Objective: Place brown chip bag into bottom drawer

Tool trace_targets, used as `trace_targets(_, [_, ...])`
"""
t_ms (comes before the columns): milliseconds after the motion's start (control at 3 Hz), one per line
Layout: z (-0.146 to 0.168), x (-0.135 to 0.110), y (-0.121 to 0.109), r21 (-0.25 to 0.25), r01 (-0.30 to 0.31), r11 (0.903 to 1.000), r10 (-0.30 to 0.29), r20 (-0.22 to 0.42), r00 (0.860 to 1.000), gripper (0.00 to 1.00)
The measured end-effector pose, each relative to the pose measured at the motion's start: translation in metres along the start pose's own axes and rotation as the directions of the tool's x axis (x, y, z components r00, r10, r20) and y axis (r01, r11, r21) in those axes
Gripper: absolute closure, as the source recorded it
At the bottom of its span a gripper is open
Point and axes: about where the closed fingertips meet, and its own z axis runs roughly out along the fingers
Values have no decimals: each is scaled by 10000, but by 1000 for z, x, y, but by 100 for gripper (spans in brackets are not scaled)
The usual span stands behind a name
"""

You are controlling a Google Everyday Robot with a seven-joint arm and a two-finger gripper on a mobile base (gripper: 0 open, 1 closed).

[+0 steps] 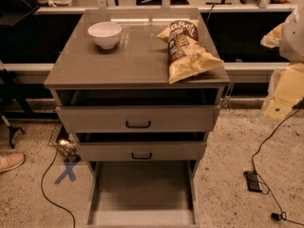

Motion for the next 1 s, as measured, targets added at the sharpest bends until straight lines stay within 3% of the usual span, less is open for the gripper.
trace_targets(333, [17, -14, -42, 266, -1038, 9942, 1011, 892, 9909, 0])
trace_targets(667, [41, -41, -112, 744, -2750, 9586, 2494, 2475, 9363, 0])
trace_targets(1000, [69, -71, -181, 1043, -4348, 8945, 3704, 3717, 8513, 0])
